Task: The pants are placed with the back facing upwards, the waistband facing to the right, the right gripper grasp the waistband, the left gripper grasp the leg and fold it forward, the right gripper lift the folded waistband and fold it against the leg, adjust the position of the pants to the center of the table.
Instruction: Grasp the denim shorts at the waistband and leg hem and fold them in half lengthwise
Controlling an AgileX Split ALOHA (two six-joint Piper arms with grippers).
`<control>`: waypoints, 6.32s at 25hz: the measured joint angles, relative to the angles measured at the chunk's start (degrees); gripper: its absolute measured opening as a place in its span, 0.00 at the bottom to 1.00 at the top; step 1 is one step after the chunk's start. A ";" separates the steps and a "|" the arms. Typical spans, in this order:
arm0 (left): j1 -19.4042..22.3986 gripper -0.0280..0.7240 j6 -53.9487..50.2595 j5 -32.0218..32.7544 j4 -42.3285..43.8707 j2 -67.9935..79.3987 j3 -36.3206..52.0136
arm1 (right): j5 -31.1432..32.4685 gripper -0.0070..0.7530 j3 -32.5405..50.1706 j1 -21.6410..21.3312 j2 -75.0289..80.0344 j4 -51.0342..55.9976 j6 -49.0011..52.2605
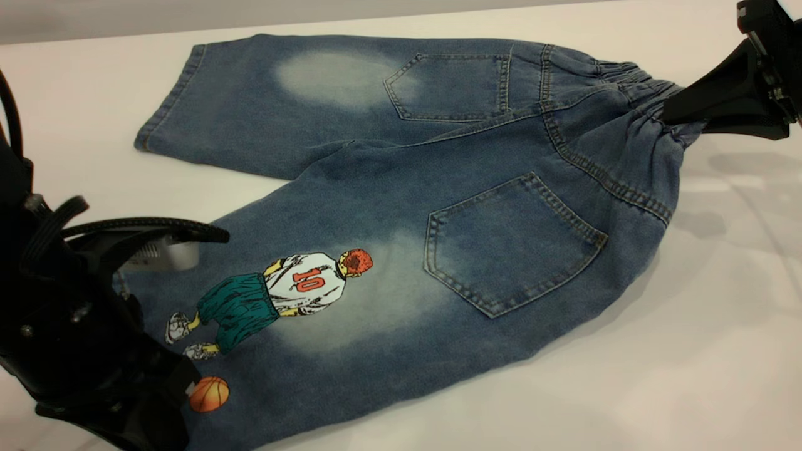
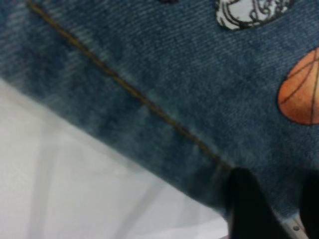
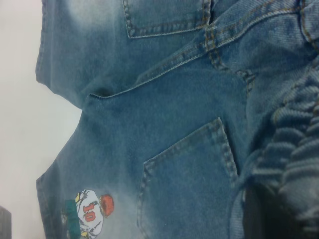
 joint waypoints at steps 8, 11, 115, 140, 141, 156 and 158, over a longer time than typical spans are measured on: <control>0.00 0.26 -0.04 -0.09 0.75 1.41 -0.02 | 0.00 0.06 0.00 0.00 0.00 0.00 0.00; 0.00 0.20 -0.04 -0.58 1.05 1.47 0.02 | 0.00 0.06 0.00 0.00 0.00 0.00 -0.06; 7.47 0.05 -19.49 7.00 44.14 6.78 -67.34 | -9.23 0.06 -30.42 0.54 6.96 -19.93 23.28; 11.39 0.05 -19.61 6.14 44.51 10.10 -69.56 | -12.53 0.43 -32.35 0.55 7.02 -19.43 22.34; 11.39 0.05 -19.61 6.14 44.51 10.10 -69.56 | -12.48 0.49 -32.62 0.55 7.02 -19.55 22.40; 11.39 0.05 -19.16 2.33 44.39 13.08 -69.51 | -10.65 0.67 -33.19 0.49 6.89 -19.76 23.48; 11.39 0.05 -19.16 2.06 44.52 14.65 -69.51 | -10.65 0.67 -33.19 0.49 6.89 -19.76 23.48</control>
